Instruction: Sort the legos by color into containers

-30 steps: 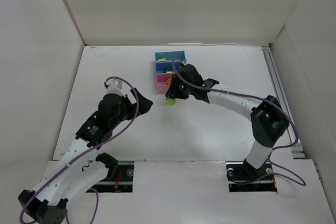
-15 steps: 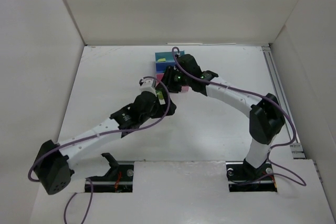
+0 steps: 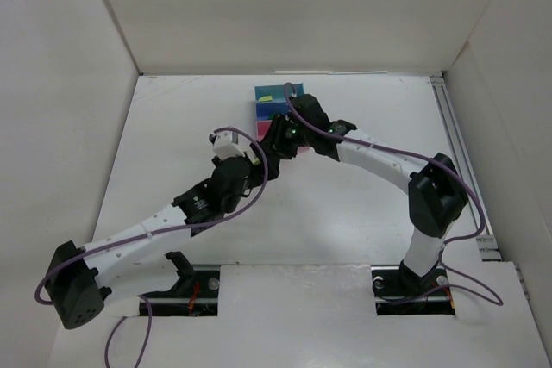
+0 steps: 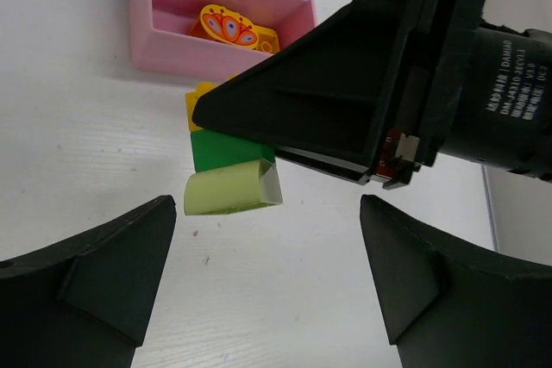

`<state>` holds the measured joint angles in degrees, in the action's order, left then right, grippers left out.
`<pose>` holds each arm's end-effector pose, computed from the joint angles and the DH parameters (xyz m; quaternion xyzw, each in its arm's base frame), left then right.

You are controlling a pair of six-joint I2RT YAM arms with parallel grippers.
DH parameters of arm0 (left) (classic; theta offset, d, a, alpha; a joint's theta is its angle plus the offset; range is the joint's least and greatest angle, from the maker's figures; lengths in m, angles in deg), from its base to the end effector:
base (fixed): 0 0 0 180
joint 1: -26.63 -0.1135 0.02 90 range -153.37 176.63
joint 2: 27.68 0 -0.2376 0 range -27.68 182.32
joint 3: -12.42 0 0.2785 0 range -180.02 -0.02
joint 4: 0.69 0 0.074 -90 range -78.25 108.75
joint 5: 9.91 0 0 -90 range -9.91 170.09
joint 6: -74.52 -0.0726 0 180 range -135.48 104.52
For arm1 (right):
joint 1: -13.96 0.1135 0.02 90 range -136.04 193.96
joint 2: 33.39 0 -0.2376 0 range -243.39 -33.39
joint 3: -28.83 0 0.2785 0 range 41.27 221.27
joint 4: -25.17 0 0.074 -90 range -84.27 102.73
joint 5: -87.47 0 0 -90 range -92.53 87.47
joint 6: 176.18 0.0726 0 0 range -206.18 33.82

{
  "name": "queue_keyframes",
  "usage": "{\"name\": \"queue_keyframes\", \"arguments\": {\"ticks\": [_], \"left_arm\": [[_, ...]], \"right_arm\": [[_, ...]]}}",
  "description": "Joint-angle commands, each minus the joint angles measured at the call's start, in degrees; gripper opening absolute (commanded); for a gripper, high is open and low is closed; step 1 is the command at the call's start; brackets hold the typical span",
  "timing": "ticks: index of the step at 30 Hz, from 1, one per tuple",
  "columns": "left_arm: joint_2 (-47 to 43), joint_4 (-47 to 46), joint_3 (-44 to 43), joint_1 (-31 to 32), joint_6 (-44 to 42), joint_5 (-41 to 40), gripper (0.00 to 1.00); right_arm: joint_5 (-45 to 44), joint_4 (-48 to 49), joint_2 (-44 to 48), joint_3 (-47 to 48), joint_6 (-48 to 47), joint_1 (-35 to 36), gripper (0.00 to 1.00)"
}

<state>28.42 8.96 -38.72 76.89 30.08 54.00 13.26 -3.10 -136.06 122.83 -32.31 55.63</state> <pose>0.2161 -0.2100 0.2515 -0.1063 0.7759 -0.3223 0.5318 0.3323 0.3222 0.2169 0.0332 0.8877 0.4102 0.2064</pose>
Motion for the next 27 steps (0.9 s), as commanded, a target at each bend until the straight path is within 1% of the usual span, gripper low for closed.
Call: {"name": "queue_keyframes", "arguments": {"ticks": [1, 5, 6, 9, 10, 16, 22, 24, 26, 27], "left_arm": [[1.12, -1.08, -1.12, 0.19, 0.41, -3.36, 0.84], [2.26, -0.47, -1.64, 0.19, 0.41, -4.58, 0.82], [2.26, -0.47, -1.64, 0.19, 0.41, -4.59, 0.76], [2.26, -0.47, -1.64, 0.19, 1.02, -5.99, 0.68], [1.74, -0.47, -1.64, 0.19, 1.02, -5.99, 0.62], [1.12, -1.78, -1.12, 0.19, 0.32, -7.4, 0.49], [1.12, -1.78, -1.12, 0.19, 0.32, -8.45, 0.48], [1.12, -1.78, -1.12, 0.19, 0.32, -8.45, 0.42], [1.64, -1.78, -1.64, 0.19, 0.32, -8.98, 0.33], [1.65, -1.17, -2.25, 0.19, 1.19, -8.98, 0.21]], "right_arm": [[1.79, 3.44, 1.25, 0.62, 1.94, 0.87, 0.17], [3.1, 5.28, 1.25, 0.62, 2.56, 0.87, 0.17], [3.1, 5.29, 1.25, 1.23, 2.56, 0.87, 0.17], [5.03, 5.29, 1.25, 1.23, 3.09, 0.87, 0.17], [5.04, 5.9, 1.25, 1.23, 3.61, 0.87, 0.17], [7.32, 6.95, 0.72, 1.23, 4.14, 1.4, 0.17], [9.08, 6.96, 0.2, 1.23, 4.14, 1.4, 0.17], [9.6, 7.57, 0.19, 0.71, 4.66, 1.4, 0.17], [9.61, 7.57, -0.33, 0.71, 4.67, 1.4, 0.17], [9.61, 7.57, -0.33, 0.71, 4.67, 1.4, 0.17]]}}
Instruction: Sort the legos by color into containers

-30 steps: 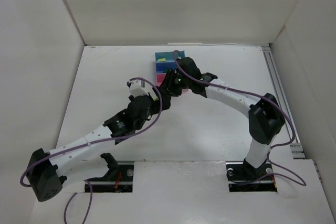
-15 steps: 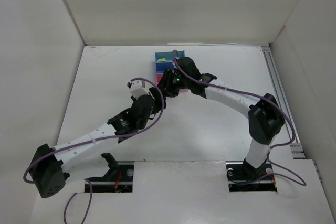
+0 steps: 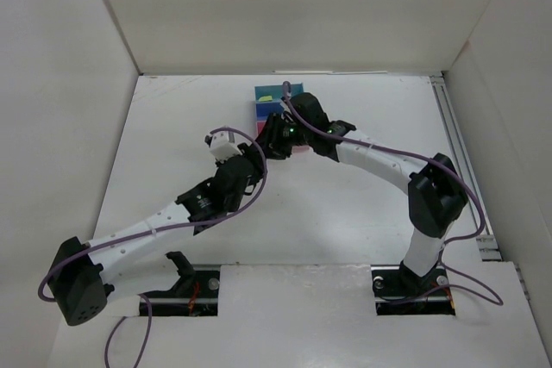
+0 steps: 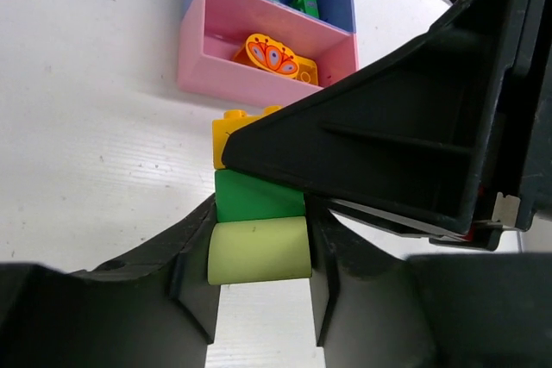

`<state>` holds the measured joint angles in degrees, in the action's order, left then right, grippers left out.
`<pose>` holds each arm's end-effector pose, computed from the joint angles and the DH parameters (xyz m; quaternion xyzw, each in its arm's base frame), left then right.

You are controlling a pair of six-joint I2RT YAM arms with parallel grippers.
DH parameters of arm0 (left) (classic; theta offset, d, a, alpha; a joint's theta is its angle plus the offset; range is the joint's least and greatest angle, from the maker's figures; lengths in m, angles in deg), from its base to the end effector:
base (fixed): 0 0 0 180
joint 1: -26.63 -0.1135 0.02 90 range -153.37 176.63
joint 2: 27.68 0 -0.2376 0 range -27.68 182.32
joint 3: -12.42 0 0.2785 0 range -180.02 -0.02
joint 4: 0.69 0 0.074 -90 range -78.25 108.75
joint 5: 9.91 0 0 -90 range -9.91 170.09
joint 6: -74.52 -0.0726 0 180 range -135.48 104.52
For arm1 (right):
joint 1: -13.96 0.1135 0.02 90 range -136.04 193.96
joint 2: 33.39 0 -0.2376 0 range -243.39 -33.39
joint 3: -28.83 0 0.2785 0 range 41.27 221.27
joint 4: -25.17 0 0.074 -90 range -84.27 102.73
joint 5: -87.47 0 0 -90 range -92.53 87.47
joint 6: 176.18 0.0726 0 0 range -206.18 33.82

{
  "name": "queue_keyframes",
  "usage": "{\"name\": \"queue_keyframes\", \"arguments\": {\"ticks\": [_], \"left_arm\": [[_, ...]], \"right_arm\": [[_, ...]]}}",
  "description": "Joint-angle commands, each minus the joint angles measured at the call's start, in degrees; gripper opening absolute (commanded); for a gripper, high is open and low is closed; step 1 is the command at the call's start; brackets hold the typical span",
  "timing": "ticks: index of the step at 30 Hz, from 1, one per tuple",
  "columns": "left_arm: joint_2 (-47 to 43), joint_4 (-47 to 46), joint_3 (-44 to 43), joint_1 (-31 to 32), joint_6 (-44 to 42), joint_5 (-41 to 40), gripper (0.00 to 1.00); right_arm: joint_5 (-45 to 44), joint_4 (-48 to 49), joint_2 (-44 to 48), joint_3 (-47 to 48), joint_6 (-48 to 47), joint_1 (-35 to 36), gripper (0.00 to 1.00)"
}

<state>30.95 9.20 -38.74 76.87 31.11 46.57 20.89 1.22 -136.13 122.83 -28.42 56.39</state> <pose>0.2232 -0.2056 0.2400 -0.1461 0.7765 -0.2700 0.5502 0.3245 0.3357 0.2270 0.0182 0.8646 0.4745 0.1646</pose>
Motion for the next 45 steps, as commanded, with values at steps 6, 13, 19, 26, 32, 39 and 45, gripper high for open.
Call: {"name": "queue_keyframes", "arguments": {"ticks": [6, 13, 19, 26, 32, 39, 45], "left_arm": [[-2.03, 0.87, -1.63, 0.21, 1.84, 0.73, 0.05], [-7.73, 6.14, 0.22, 0.21, 3.86, 9.69, 0.03], [-13.1, 9.84, 1.63, 0.21, 3.86, 15.41, 0.03], [-9.34, 13.7, -2.75, 0.21, 2.02, 14.18, 0.06], [3.4, 17.83, -16.19, -4.53, -3.51, 16.03, 0.03], [15.7, 14.15, -26.66, -11.47, -9.06, 19.79, 0.07], [22.4, 14.15, -33.34, -18.95, -11.51, 27.1, 0.07]], "right_arm": [[1.98, 3.77, -0.8, 0.18, 1.48, 0.63, 0.17], [-2.5, 3.77, -0.8, 1.5, 0.87, -7.17, 0.17], [-8.11, 3.25, 4.12, -0.87, -0.36, -12.46, 0.17], [-11.46, -0.44, 6.85, -2.63, -6.5, -15.19, 0.17], [-18.84, -1.86, 14.66, -10.0, -16.17, -15.19, 0.17], [-32.01, -5.71, 23.98, -18.27, -24.61, -12.91, 0.17], [-43.28, -11.25, 28.73, -18.28, -27.78, -11.06, 0.17]]}}
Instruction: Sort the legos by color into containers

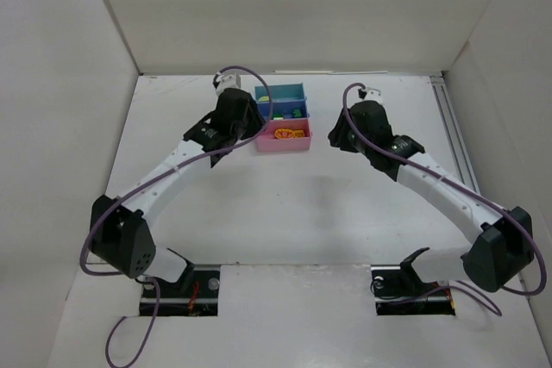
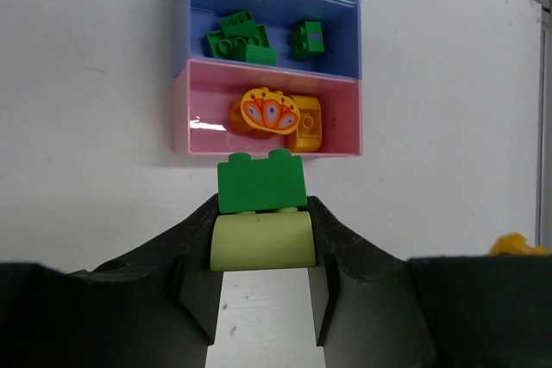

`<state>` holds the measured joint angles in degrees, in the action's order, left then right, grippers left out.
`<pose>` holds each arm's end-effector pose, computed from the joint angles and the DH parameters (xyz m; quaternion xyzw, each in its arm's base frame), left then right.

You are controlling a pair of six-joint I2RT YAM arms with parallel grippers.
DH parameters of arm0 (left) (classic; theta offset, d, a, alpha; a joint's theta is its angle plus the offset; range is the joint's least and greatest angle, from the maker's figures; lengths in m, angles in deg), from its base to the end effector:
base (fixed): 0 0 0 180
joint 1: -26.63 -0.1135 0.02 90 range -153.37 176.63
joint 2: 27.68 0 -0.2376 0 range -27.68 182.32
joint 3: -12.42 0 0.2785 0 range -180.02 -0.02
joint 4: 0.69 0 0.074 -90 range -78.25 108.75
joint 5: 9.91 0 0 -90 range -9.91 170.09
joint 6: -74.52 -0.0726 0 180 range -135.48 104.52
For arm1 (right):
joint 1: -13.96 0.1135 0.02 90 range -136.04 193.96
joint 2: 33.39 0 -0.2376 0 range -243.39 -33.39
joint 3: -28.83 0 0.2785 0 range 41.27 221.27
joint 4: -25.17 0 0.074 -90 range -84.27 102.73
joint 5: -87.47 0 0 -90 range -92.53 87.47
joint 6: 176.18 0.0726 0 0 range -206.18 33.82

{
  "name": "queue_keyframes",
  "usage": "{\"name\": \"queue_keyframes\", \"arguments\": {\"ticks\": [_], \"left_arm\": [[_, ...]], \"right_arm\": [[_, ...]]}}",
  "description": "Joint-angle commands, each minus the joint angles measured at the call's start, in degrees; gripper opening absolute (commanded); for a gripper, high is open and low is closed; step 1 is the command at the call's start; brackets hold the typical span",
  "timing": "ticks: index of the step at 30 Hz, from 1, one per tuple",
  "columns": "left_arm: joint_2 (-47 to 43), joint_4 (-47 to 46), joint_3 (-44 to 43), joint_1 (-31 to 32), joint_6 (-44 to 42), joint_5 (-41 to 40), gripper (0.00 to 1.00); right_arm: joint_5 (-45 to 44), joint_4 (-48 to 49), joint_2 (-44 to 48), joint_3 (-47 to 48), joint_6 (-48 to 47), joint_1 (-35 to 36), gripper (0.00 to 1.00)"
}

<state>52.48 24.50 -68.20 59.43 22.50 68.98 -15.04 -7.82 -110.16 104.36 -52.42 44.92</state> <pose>0.3352 -0.1994 0.2891 -0.0900 0.8350 -0.2444 0.4848 0.3201 0.1737 0.2573 0.0724 0.8771 0.1675 0.4443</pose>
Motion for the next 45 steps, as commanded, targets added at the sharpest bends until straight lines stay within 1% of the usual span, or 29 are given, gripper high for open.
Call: {"name": "queue_keyframes", "arguments": {"ticks": [1, 4, 5, 9, 18, 23, 25, 26, 27, 29, 30, 31, 32, 33, 34, 38, 40, 41, 44, 45], "left_arm": [[1.66, -1.15, -4.41, -2.03, -3.43, 4.7, 0.07], [5.35, -1.15, -6.78, -2.03, -3.44, 6.27, 0.07], [7.18, -1.15, -7.57, -2.03, -3.96, 7.41, 0.05], [9.66, -1.15, -8.9, -2.03, -3.96, 9.44, 0.03], [9.66, -2.29, -8.28, -2.03, -3.96, 9.44, 0.03], [13.08, -3.61, -10.82, -3.96, -4.67, 9.35, 0.05], [16.41, -3.61, -15.81, -4.75, -5.62, 9.88, 0.05], [17.74, -3.61, -15.84, -4.76, -6.24, 9.88, 0.05], [19.14, -3.61, -19.06, -5.63, -6.77, 10.58, 0.06], [22.22, -3.61, -22.5, -6.52, -7.3, 10.59, 0.07], [25.54, -2.92, -24.43, -7.13, -7.3, 10.06, 0.07], [27.4, -1.6, -28.98, -7.13, -8.09, 10.06, 0.07], [29.24, -0.81, -31.37, -7.74, -8.09, 9.36, 0.09], [33.18, 0.33, -33.92, -7.75, -8.62, 8.83, 0.09], [35.05, 1.47, -38.82, -8.36, -8.62, 8.83, 0.09], [42.44, 3.24, -47.19, -8.89, -9.84, 9.44, 0.09], [45.59, 3.24, -49.58, -9.42, -9.85, 9.44, 0.13], [46.57, 3.24, -51.94, -10.03, -9.85, 8.49, 0.13], [50.09, 2.63, -54.51, -10.03, -9.85, 8.48, 0.15], [50.79, 1.32, -55.64, -10.03, -9.85, 8.48, 0.17]], "right_arm": [[-7.96, -3.16, 2.77, 0.19, -3.79, 0.42, 0.17], [-9.98, -4.31, 2.77, 0.8, -4.84, 1.03, 0.17], [-9.99, -4.32, 2.77, 0.81, -4.84, 1.03, 0.17], [-9.99, -4.32, 2.07, 1.42, -5.98, 1.03, 0.19], [-9.99, -4.84, 0.31, 2.48, -6.6, 1.03, 0.19], [-9.99, -4.84, 0.31, 3.0, -7.13, 1.03, 0.19], [-9.99, -3.71, -0.22, 3.0, -7.65, 1.03, 0.19], [-9.99, -3.7, -0.22, 3.0, -7.65, 1.03, 0.19], [-9.99, -3.7, -0.22, 3.0, -7.65, 1.03, 0.19], [-9.99, -3.7, -1.44, 3.0, -7.65, 1.03, 0.19], [-9.99, -3.7, -1.45, 3.53, -8.18, 1.03, 0.19], [-10.51, -3.7, -2.06, 4.14, -8.18, 1.03, 0.19], [-10.51, -3.7, -2.85, 4.15, -8.79, 1.03, 0.19], [-10.51, -3.7, -2.86, 4.84, -8.8, 1.03, 0.19], [-10.51, -3.7, -3.64, 5.46, -8.8, 1.03, 0.19], [-11.04, -3.7, -4.97, 6.51, -9.32, 1.03, 0.19], [-11.04, -3.7, -5.67, 6.52, -9.85, 0.5, 0.19], [-11.04, -3.7, -5.67, 7.04, -9.85, 0.5, 0.19], [-10.51, -3.7, -6.98, 7.05, -10.47, 0.5, 0.19], [-10.51, -3.7, -6.99, 7.05, -10.99, -0.02, 0.19]]}}
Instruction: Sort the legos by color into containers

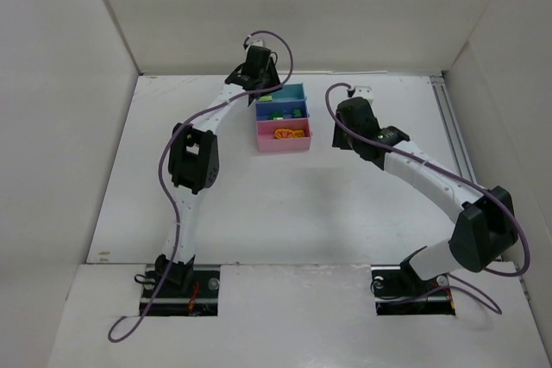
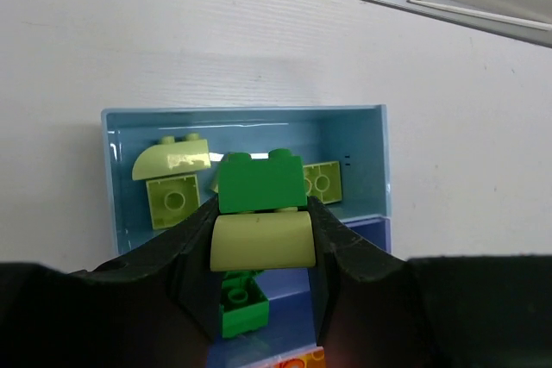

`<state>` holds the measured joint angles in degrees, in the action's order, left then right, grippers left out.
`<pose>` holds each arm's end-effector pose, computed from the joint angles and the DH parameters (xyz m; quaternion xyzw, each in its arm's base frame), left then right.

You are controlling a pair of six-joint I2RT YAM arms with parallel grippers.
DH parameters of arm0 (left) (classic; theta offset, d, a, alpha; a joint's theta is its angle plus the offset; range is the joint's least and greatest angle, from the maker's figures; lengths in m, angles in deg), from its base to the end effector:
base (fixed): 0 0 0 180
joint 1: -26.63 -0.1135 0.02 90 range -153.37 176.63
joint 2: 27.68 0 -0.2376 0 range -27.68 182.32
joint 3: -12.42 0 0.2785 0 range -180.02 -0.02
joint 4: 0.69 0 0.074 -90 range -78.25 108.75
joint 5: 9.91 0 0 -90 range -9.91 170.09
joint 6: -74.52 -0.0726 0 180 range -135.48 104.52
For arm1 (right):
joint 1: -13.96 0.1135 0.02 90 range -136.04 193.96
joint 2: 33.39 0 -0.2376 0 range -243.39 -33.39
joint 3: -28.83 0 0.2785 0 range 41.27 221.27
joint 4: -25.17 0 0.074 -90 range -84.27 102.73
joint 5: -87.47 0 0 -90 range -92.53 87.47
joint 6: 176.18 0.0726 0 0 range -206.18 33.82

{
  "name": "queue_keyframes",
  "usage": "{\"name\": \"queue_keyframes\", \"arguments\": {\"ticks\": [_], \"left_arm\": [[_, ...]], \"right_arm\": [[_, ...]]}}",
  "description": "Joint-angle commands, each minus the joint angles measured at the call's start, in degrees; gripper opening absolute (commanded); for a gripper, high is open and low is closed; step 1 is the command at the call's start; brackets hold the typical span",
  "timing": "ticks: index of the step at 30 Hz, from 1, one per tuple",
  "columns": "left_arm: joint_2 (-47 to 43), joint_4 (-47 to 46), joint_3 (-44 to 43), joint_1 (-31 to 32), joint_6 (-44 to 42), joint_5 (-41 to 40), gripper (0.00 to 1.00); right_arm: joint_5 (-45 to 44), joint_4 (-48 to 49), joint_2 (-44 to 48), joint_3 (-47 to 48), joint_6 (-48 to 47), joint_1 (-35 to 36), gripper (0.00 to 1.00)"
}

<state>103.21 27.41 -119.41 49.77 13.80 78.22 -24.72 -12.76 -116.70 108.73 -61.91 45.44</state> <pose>0.5383 -0.2275 0.2308 -0.0542 0.8516 -0.2177 0.4738 0.3353 0.1732 0.2396 0.0229 0.8974 0.0340 0.4394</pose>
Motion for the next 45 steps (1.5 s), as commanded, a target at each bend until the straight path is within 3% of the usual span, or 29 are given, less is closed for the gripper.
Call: {"name": "queue_keyframes", "arguments": {"ticks": [1, 3, 10, 11, 14, 18, 22, 23, 27, 31, 35, 37, 41, 45], "left_arm": [[0.76, -1.6, -5.14, -0.37, -1.15, -0.77, 0.17], [3.22, -2.13, -7.68, -0.37, -1.15, 0.02, 0.19], [4.46, -2.13, -7.09, -0.9, -1.15, 0.55, 0.43], [3.94, -2.73, -7.08, -0.9, -1.15, 0.55, 0.53], [2.8, -3.27, -6.29, -0.9, -1.15, 0.55, 0.65], [1.74, -3.27, -5.76, -0.9, -1.77, 0.55, 0.65], [-1.42, -0.9, -4.19, -0.9, -2.99, 3.79, 0.69], [-3.86, -0.89, -3.05, -0.9, -3.0, 5.02, 0.7], [-12.92, -0.89, 6.61, -0.9, -5.1, 8.54, 0.77], [-24.25, -4.49, 22.83, -3.0, -5.63, 18.28, 0.79], [-35.77, -15.89, 38.65, -6.08, -3.09, 32.69, 0.85], [-40.42, -17.76, 42.91, -6.61, -2.56, 38.83, 0.89], [-44.57, -20.31, 49.33, -4.69, -2.56, 47.38, 0.9], [-47.74, -21.63, 54.34, -0.82, -1.25, 46.43, 0.9]], "right_arm": [[-0.83, 1.24, -0.45, 2.68, -1.51, -0.55, 0.17], [-0.83, 0.71, -0.45, 2.68, -0.9, -0.55, 0.17], [0.31, 1.24, -0.45, 2.68, -0.89, -1.07, 0.17], [0.31, 1.24, -0.45, 2.68, -1.5, -1.07, 0.17], [0.83, 1.24, -1.06, 3.2, -2.04, -1.07, 0.17], [2.68, 3.07, -0.28, 2.51, -5.62, -1.07, 0.16], [13.29, 10.69, 3.05, 0.04, -18.33, -1.6, 0.16], [21.76, 12.47, 4.02, -0.57, -21.86, -2.12, 0.16], [40.63, 16.36, 7.11, -1.98, -35.32, -0.82, 0.22], [45.13, 15.13, 8.34, -1.46, -43.33, 1.03, 0.16], [53.56, 12.15, 8.86, -0.93, -49.57, 1.65, 0.14], [59.07, 9.07, 8.86, -0.93, -55.37, 2.18, 0.14], [63.75, 9.32, 9.39, -0.93, -56.88, 2.79, 0.14], [64.91, 11.87, 10.62, -2.15, -56.88, 3.93, 0.14]]}}
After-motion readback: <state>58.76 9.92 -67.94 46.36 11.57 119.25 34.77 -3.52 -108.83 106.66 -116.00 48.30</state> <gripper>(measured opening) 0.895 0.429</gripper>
